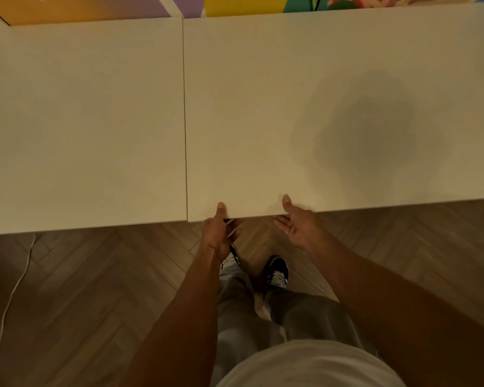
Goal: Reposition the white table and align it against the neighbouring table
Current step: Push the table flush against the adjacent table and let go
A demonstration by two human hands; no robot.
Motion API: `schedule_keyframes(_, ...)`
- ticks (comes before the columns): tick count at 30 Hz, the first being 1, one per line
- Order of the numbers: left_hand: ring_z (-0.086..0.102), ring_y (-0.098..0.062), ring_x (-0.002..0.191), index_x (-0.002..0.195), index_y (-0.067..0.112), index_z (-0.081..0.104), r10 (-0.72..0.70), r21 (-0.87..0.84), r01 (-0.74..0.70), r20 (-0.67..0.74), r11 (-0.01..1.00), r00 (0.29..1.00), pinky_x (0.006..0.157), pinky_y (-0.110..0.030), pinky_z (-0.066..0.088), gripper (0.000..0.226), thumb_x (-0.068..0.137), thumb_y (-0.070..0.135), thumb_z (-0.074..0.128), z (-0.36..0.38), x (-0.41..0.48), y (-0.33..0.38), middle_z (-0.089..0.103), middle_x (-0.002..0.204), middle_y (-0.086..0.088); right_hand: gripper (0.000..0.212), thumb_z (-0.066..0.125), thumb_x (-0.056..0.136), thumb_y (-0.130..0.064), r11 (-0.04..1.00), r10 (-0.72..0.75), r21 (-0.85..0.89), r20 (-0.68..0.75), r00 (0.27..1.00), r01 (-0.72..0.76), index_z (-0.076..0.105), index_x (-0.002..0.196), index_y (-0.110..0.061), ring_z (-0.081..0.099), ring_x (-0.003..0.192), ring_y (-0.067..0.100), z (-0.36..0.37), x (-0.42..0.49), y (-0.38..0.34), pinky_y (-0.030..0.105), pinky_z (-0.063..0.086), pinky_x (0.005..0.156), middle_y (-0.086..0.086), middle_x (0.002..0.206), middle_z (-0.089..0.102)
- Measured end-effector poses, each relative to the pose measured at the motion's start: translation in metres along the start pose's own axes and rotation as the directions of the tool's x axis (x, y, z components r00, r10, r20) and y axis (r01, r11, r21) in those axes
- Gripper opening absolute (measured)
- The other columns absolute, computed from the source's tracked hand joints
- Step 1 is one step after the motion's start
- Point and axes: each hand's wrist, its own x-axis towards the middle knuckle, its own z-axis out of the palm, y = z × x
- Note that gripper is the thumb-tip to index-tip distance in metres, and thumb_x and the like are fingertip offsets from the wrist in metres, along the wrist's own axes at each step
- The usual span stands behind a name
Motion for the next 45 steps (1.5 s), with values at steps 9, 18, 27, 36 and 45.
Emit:
schedule_keyframes(9, 0.075, -0.017, 0.077, 0.121, 0.009, 0.049, 0.023, -0.013, -0.024, -0.044, 1.000, 0.999, 0.052, -0.026, 0.055, 0.042, 0.101, 0.045, 0.059, 0.005, 0.001, 0.005, 0.063, 0.100, -0.008, 0.061, 0.073, 0.089, -0.031, 1.000, -0.001, -0.005, -0.009, 1.000, 0.001, 0.051, 0.136, 0.003, 0.063, 0.115, 0.029, 0.007, -0.001, -0.002, 0.037, 0.059, 0.084, 0.020, 0.134, 0.059)
schedule_keyframes(18, 0.075, -0.014, 0.071, 0.126, 0.010, 0.052, 0.015, -0.039, -0.017, -0.062, 0.999, 0.998, 0.054, -0.027, 0.057, 0.046, 0.099, 0.046, 0.062, 0.005, 0.000, 0.002, 0.063, 0.105, -0.008, 0.060, 0.074, 0.089, -0.031, 1.000, 0.007, 0.000, -0.013, 1.000, -0.007, 0.051, 0.134, 0.002, 0.062, 0.110, 0.027, 0.008, -0.003, -0.004, 0.037, 0.060, 0.082, 0.017, 0.131, 0.057)
schedule_keyframes(27, 0.074, -0.018, 0.083, 0.135, 0.010, 0.054, 0.016, -0.076, -0.020, -0.048, 0.997, 0.999, 0.056, -0.027, 0.058, 0.059, 0.099, 0.057, 0.054, 0.004, 0.001, 0.000, 0.069, 0.123, -0.014, 0.043, 0.072, 0.091, -0.025, 0.999, 0.041, 0.030, 0.045, 0.998, -0.042, 0.055, 0.122, 0.000, 0.063, 0.093, 0.023, 0.009, -0.003, 0.000, 0.043, 0.056, 0.096, 0.014, 0.107, 0.062)
schedule_keyframes(36, 0.072, -0.018, 0.079, 0.107, 0.011, 0.059, 0.010, -0.063, -0.011, -0.027, 0.998, 1.000, 0.048, -0.020, 0.055, 0.043, 0.102, 0.053, 0.050, 0.006, -0.002, 0.001, 0.071, 0.097, -0.010, 0.050, 0.072, 0.091, -0.025, 1.000, 0.009, 0.020, 0.026, 1.000, -0.009, 0.055, 0.130, 0.001, 0.065, 0.104, 0.026, 0.011, -0.006, 0.002, 0.037, 0.059, 0.084, 0.018, 0.127, 0.064)
schedule_keyframes(45, 0.076, -0.015, 0.068, 0.123, 0.008, 0.056, 0.009, -0.072, -0.010, -0.012, 0.997, 1.000, 0.050, -0.023, 0.057, 0.049, 0.102, 0.052, 0.051, 0.003, 0.002, 0.002, 0.072, 0.101, -0.012, 0.045, 0.071, 0.092, -0.023, 0.999, 0.037, 0.037, 0.023, 0.999, -0.038, 0.055, 0.126, 0.002, 0.064, 0.092, 0.023, 0.013, -0.003, -0.001, 0.039, 0.058, 0.090, 0.015, 0.108, 0.064)
